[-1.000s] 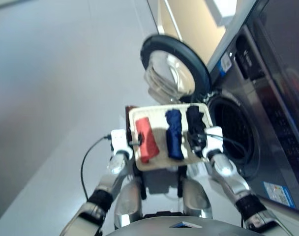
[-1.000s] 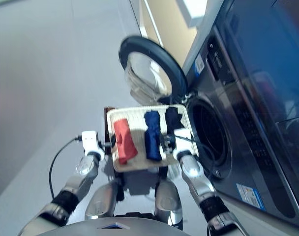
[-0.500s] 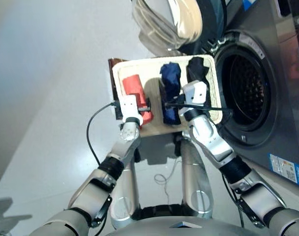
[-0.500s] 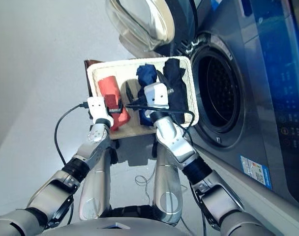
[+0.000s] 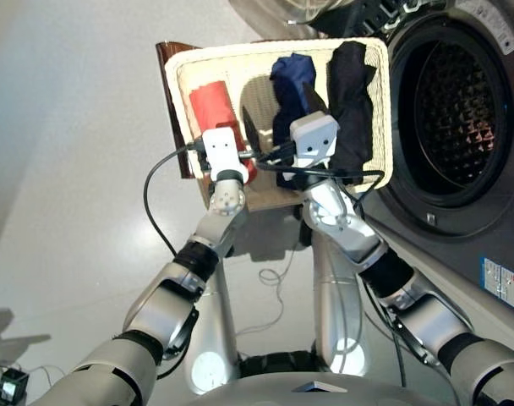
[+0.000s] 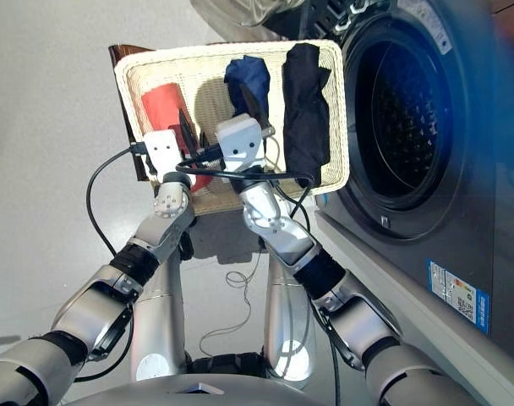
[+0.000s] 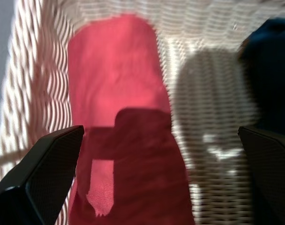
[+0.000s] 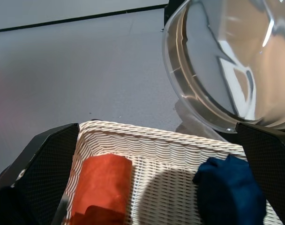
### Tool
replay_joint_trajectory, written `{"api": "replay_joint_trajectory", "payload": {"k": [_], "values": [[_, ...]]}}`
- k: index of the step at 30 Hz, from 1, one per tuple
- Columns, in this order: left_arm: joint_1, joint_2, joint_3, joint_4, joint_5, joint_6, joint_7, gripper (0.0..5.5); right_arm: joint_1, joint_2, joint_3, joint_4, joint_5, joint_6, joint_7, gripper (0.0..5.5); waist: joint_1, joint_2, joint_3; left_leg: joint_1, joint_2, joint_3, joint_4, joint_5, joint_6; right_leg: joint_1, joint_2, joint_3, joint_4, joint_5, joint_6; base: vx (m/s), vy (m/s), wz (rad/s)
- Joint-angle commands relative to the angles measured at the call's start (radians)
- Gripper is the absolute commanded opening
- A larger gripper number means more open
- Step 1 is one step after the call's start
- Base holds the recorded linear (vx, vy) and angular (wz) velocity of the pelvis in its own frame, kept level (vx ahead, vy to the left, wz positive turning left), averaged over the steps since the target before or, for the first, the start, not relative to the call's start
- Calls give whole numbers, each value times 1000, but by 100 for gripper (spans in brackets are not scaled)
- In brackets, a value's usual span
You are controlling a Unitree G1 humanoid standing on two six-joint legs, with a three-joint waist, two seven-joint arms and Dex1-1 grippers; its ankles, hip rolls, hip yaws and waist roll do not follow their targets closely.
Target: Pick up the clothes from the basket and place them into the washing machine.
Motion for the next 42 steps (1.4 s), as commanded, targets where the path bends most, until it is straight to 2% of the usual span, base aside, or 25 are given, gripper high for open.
{"api": "replay_joint_trajectory", "payload": {"k": [1, 2, 3, 6, 7, 8, 18, 23, 24, 26, 27, 32, 36, 40, 41, 42], "values": [[-50, -2, 13, 32, -27, -57, 37, 550, -22, 36, 6, -116, -34, -90, -13, 550, -1, -8, -12, -11, 34, -48, 101, -120, -44, -40, -32, 61, 28, -21, 88, 0, 0, 0], [-59, -1, 22, 45, -46, -59, 37, 550, -26, 35, 7, -120, -32, -90, -11, 550, -3, -10, -12, -22, 34, -48, 106, -120, -45, -50, -31, 62, 27, -19, 87, 78, 0, -27], [-51, -2, 27, 59, -62, -60, 37, 550, -10, 37, 11, -123, -28, -92, -8, 550, -4, -11, -12, -4, 37, -51, 122, -156, -50, -32, -29, 63, 44, -52, 93, 82, -1, -31], [-72, 0, 46, 101, -109, -65, 39, 550, -15, 33, 21, -133, -21, -93, -8, 550, -8, -16, -12, -23, 37, -52, 130, -157, -51, -56, -25, 66, 49, -52, 94, -6, -9, -30], [-93, 5, 50, 113, -118, -64, 40, 550, -25, 28, 21, -139, -20, -95, -8, 550, -11, -19, -12, -55, 37, -46, 122, -124, -45, -86, -24, 66, 36, -19, 86, 0, 0, 0], [-90, 7, 52, 133, -116, -61, 42, 550, -11, 30, 27, -137, -14, -98, -7, 550, -12, -19, -12, -32, 39, -51, 140, -162, -51, -64, -23, 69, 53, -56, 93, 0, 0, 0], [-148, 19, 54, 245, -157, -47, 30, 550, 6, 18, 52, -136, 100, -119, 25, 550, -24, -27, -12, -44, 42, -52, 129, -151, -57, -82, -27, 71, 52, -51, 95, 8, -1, -5], [-159, 24, 51, 271, -173, -38, 25, 550, 5, 14, 62, -127, 152, -117, 29, 550, -26, -32, -12, -40, 43, -49, 123, -147, -60, -78, -21, 76, 39, -43, 95, 0, 0, 0], [-159, 29, 49, 269, -172, -37, 24, 472, 5, 14, 61, -128, 171, -119, 31, 550, -25, -31, -12, -41, 43, -48, 123, -147, -60, -78, -21, 76, 37, -42, 95, 0, 0, 0], [-153, 33, 42, 262, -168, -32, 20, 37, 14, 18, 65, -128, 206, -121, 42, 550, -24, -31, -12, -39, 43, -45, 118, -144, -60, -78, -19, 78, 32, -38, 96, 0, 0, 0], [-146, 34, 43, 260, -170, -31, 19, 0, 18, 20, 65, -125, 231, -120, 47, 550, -23, -31, -12, -36, 44, -43, 113, -143, -60, -76, -20, 77, 28, -36, 97, 0, 0, 0], [-116, 39, 37, 246, -157, -28, 13, 0, 26, 13, 72, -116, 236, -120, 59, 550, -18, -27, -12, -19, 39, -40, 96, -137, -61, -57, -21, 77, 11, -32, 95, 0, 0, 0], [-82, 64, 19, 184, -73, -26, 23, 0, 33, -10, 62, -109, 233, -112, 62, 550, -15, -23, -12, 18, 28, -32, 56, -122, -59, -20, -25, 77, -26, -19, 97, 0, 0, 0], [-31, 76, 1, 55, 11, -39, 46, 0, 49, -55, 23, -132, 206, -111, 57, 550, -7, -8, -12, 73, 9, -25, -27, -92, -55, 29, -35, 73, -93, 7, 102, -13, 4, 33], [-24, 91, -4, -3, 61, -42, 61, 0, 44, -64, -1, -144, 194, -121, 45, 550, -5, -3, -12, 62, 3, -18, -58, -48, -48, 20, -37, 68, -124, 49, 97, -51, 12, 74], [-7, 105, -5, -46, 111, -40, 73, 0, 48, -73, -14, -146, 184, -121, 42, 550, -1, 1, -12, 78, 0, -17, -72, -43, -46, 35, -36, 66, -138, 54, 98, 0, 0, 0]]}}
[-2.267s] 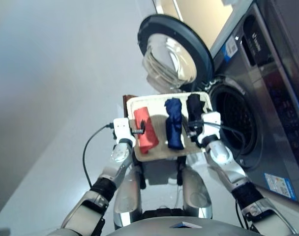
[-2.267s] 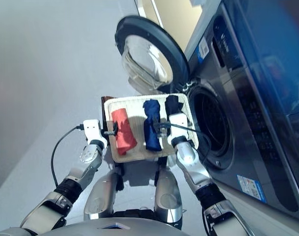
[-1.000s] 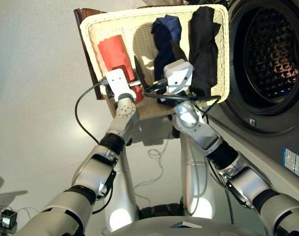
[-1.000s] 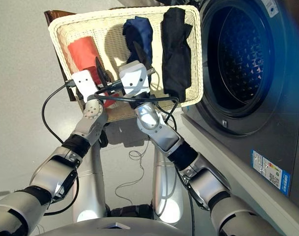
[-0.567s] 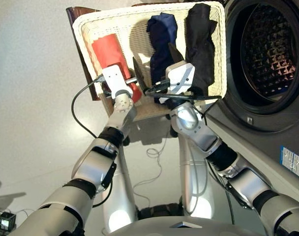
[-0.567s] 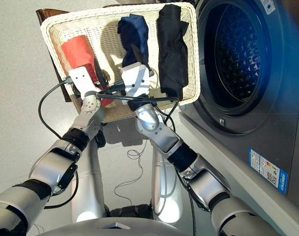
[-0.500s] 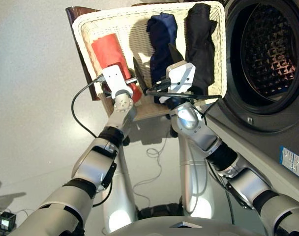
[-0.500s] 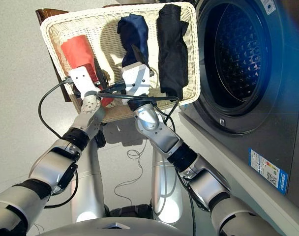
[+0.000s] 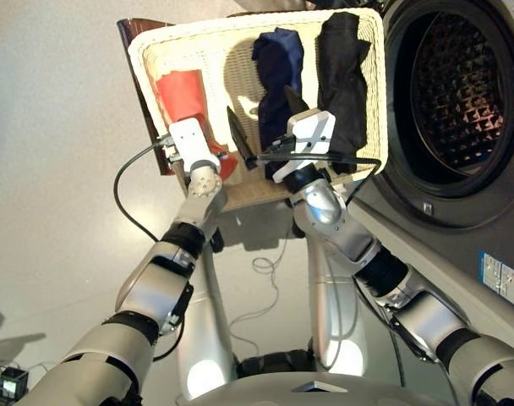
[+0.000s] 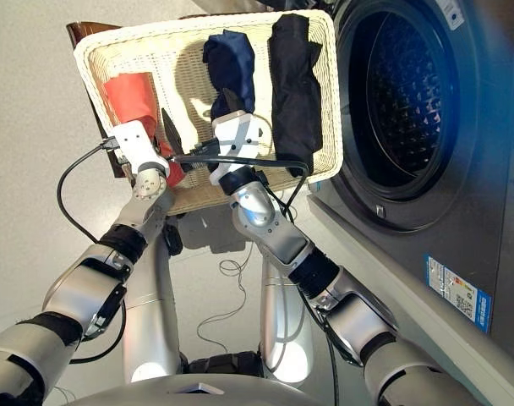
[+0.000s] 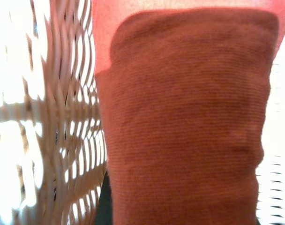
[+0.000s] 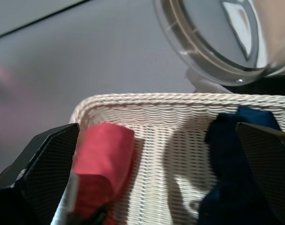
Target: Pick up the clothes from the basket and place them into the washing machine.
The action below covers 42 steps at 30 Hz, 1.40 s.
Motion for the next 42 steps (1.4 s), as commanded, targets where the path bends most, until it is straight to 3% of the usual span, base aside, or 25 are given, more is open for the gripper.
{"api": "replay_joint_trajectory", "payload": {"k": [1, 2, 7, 14, 18, 22, 26, 31, 37, 42], "values": [[20, 42, -18, -170, 212, -42, 52, 0, 0, -25, -64, -146, -46, -84, -19, 550, 14, 31, -10, 74, 1, -29, -17, -61, -31, 64, -40, 55, -132, 55, 112, 57, 9, 18], [61, 64, -18, -250, 308, -44, 70, 0, 3, -48, -104, -166, -105, -88, -33, 550, 21, 32, -10, 109, -4, -30, -43, -56, -29, 105, -41, 48, -164, 62, 114, 0, 0, 0], [136, 94, -5, -348, 395, -48, 67, 0, 22, -77, -141, -192, -37, -86, -14, 550, 29, 19, -10, 191, -2, -22, -95, -44, -30, 190, -41, 39, -219, 75, 121, 13, 1, -6], [219, 169, -29, -575, 499, -73, 3, 0, 26, -98, -166, -168, 219, -100, 51, 550, 50, 11, -10, 349, -9, -9, -182, -26, -35, 358, -40, 26, -317, 97, 132, 32, 5, -21], [234, 242, -81, -698, 562, -92, -62, 0, -1, -144, -133, -194, 336, -84, 121, 550, 60, 8, -10, 432, -18, 1, -228, -20, -37, 442, -42, 25, -372, 113, 136, 0, 0, 0], [219, 315, -132, -777, 632, -108, -98, 0, -88, -196, -49, -215, 404, -42, 193, 550, 67, -2, -10, 493, -20, 29, -261, -10, -37, 490, -39, 38, -414, 133, 142, 1, 13, -12], [188, 376, -174, -849, 658, -122, -113, 0, -207, -258, 44, -199, 479, -6, 231, 550, 72, -8, -10, 519, -13, 36, -252, -18, -40, 518, -36, 48, -419, 130, 145, 0, 9, -98], [97, 474, -265, -932, 763, -127, -121, 0, -314, -312, 120, -213, 523, 6, 268, 550, 72, -7, -10, 516, -6, 35, -237, -18, -42, 512, -33, 52, -408, 127, 144, 0, 0, 0], [30, 482, -333, -931, 820, -123, -102, 0, -351, -328, 155, -213, 538, 6, 279, 550, 70, 1, -10, 502, -4, 23, -216, -18, -44, 509, -35, 46, -393, 119, 141, 0, 0, 0], [-3, 492, -338, -953, 853, -118, -77, 0, -337, -315, 148, -185, 532, -1, 264, 550, 74, 14, -10, 488, -1, 14, -205, -19, -46, 499, -39, 40, -378, 113, 140, 0, 0, 0]]}}
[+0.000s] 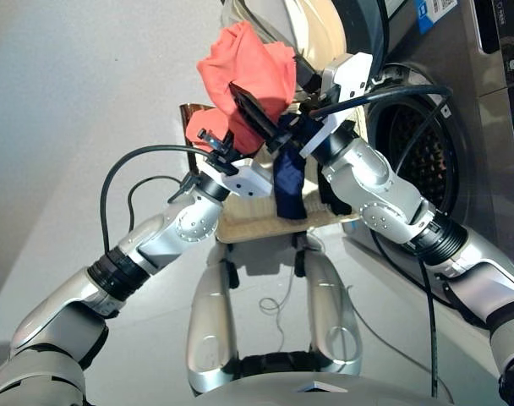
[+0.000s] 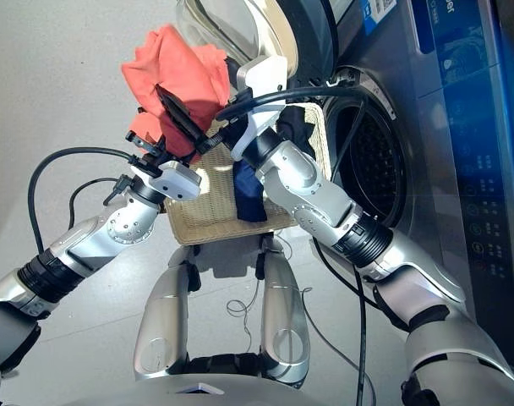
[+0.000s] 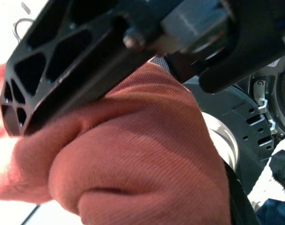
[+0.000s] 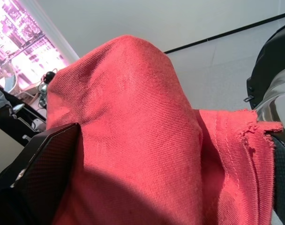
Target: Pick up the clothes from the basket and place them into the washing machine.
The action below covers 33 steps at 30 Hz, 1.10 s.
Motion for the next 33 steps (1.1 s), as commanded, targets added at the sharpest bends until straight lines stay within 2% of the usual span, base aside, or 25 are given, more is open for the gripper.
{"api": "replay_joint_trajectory", "payload": {"k": [1, 11, 12, 13, 14, 15, 20, 24, 25, 27, 29, 30, 33], "values": [[-113, -3, -17, -199, 102, -88, 47, 0, -87, -5, 26, -80, -4, -22, 14, 550, 8, 11, -12, 7, 18, -37, 98, -84, -57, 20, -56, 40, -56, 23, 97, 0, 0, 0], [-145, -7, -4, -217, 141, -75, 96, 0, -39, 2, 13, -70, -13, -24, -2, 550, 12, 17, -12, -18, 16, -45, 105, -81, -53, 6, -59, 38, -56, 23, 95, 0, 0, 0], [-144, -7, -3, -218, 142, -74, 100, 0, -31, 3, 10, -72, -16, -25, -5, 291, 11, 17, -12, -19, 16, -45, 105, -81, -53, 5, -59, 37, -55, 23, 95, 0, 0, 0], [-143, -6, -2, -218, 145, -72, 103, 0, -24, 3, 7, -76, -21, -27, -9, 246, 11, 19, -12, -20, 16, -46, 106, -81, -53, 3, -60, 38, -55, 23, 94, 0, 0, 0], [-141, -5, 0, -217, 148, -68, 108, 0, -17, 3, 3, -80, -23, -29, -12, 52, 11, 18, -12, -23, 16, -48, 107, -81, -52, 0, -60, 38, -54, 23, 94, 0, 0, 0], [-140, -4, 2, -216, 148, -67, 110, 0, -11, 4, -1, -84, -27, -32, -14, 0, 11, 19, -12, -24, 16, -49, 108, -81, -52, -1, -61, 38, -53, 23, 94, 0, 0, 0], [-134, -11, 16, -215, 147, -64, 124, 0, 13, 15, -31, -103, -81, -52, -35, 0, 12, 22, -12, -27, 13, -48, 108, -81, -50, -3, -62, 40, -53, 25, 94, 0, 0, 0], [-112, -21, 52, -230, 145, -75, 150, 0, 69, 63, -130, -115, -247, -119, -102, 0, 10, 30, -12, -29, 11, -50, 109, -82, -46, -3, -65, 41, -56, 25, 94, 0, 0, 0], [-98, -21, 56, -229, 150, -82, 153, 0, 71, 55, -151, -125, -335, -133, -116, 0, 8, 31, -12, -31, 11, -51, 110, -83, -46, -5, -65, 40, -54, 23, 95, 0, 0, 0], [-81, -19, 55, -223, 164, -85, 170, 56, 117, 64, -184, -110, -373, -151, -156, 0, 6, 34, -12, -32, 10, -53, 109, -82, -46, -7, -65, 40, -54, 23, 96, 0, 0, 0], [-64, -9, 54, -227, 185, -84, 198, 360, 171, 84, -216, -89, -397, -170, -193, 0, 5, 36, -12, -36, 9, -53, 112, -83, -44, -10, -65, 39, -53, 23, 97, 0, 0, 0], [-54, 2, 58, -230, 200, -82, 212, 550, 199, 83, -227, -87, -422, -172, -209, 0, 4, 37, -12, -36, 9, -54, 112, -83, -43, -11, -65, 39, -53, 22, 97, 0, 0, 0], [-33, 7, 68, -226, 211, -80, 235, 550, 275, 79, -255, -68, -438, -172, -213, 0, 2, 39, -12, -42, 7, -55, 112, -82, -43, -16, -66, 38, -52, 21, 99, 0, 0, 0]]}}
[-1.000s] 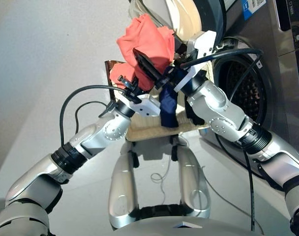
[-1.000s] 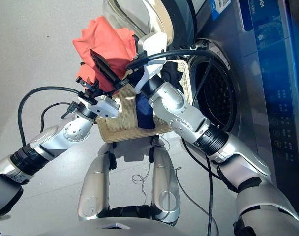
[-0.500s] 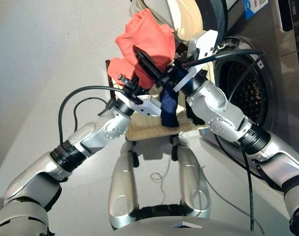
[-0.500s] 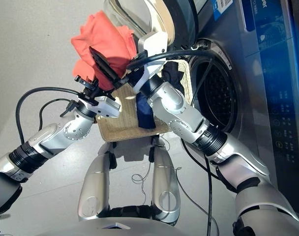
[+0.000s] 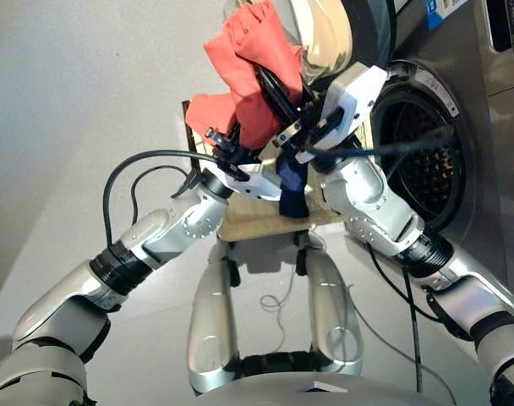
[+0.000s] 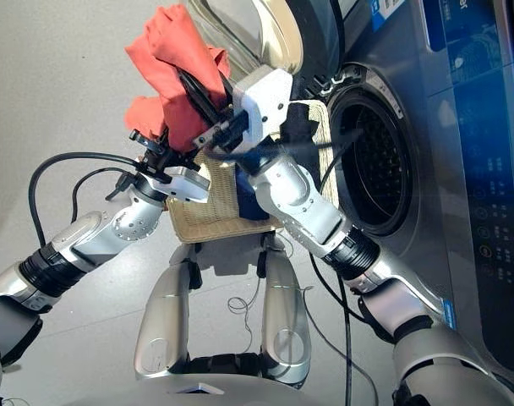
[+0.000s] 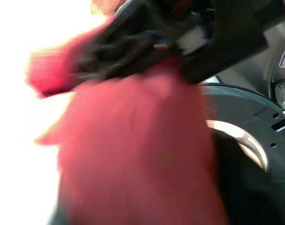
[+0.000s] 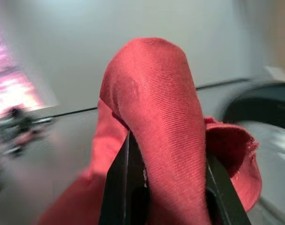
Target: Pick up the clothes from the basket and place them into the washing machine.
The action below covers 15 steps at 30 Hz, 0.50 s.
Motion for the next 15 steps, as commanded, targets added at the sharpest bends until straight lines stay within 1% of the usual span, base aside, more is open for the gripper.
{"api": "replay_joint_trajectory", "payload": {"k": [1, 3, 4, 5, 7, 9, 11, 15], "values": [[-18, 19, 68, -204, 33, -76, 114, 550, 88, -61, -80, -12, -43, -33, -40, 0, -1, 29, -14, -18, 14, -49, 111, -84, -45, 6, -59, 40, -57, 24, 95, 0, 0, 0], [4, 12, 75, -192, 34, -72, 124, 550, 141, -64, -96, 47, -67, -21, -47, 0, -1, 30, -14, -23, 14, -52, 112, -83, -44, 3, -60, 39, -55, 24, 96, 0, 0, 0], [17, 3, 79, -178, 31, -72, 125, 550, 187, -48, -119, 131, -92, -20, -84, 0, 0, 35, -14, -22, 14, -53, 118, -91, -43, 6, -61, 36, -50, 16, 96, 0, 0, 0], [13, 3, 79, -178, 32, -72, 125, 550, 184, -48, -119, 132, -93, -20, -84, 0, 0, 34, -14, -28, 13, -53, 116, -84, -43, 1, -62, 37, -53, 23, 96, 0, 0, 0], [17, -5, 82, -168, 27, -74, 128, 550, 204, -19, -139, 259, -160, -7, -146, 0, 3, 39, -14, -33, 14, -54, 118, -86, -42, -3, -63, 36, -51, 21, 96, 0, 0, 0], [12, -15, 84, -160, 16, -78, 127, 550, 201, 13, -159, 370, -189, 1, -191, 0, 4, 43, -14, -41, 13, -55, 121, -85, -42, -10, -63, 37, -49, 23, 96, 0, 0, 0], [3, -22, 81, -162, 13, -86, 125, 550, 188, 25, -174, 447, -212, 14, -207, 0, 5, 46, -14, -50, 11, -54, 127, -87, -42, -18, -64, 34, -44, 22, 95, 0, 0, 0], [-14, -44, 68, -172, -5, -86, 121, 550, 134, 57, -226, 615, -200, 28, -279, 0, 12, 57, -14, -66, 9, -58, 134, -91, -41, -30, -66, 33, -40, 20, 95, 0, 0, 0]]}}
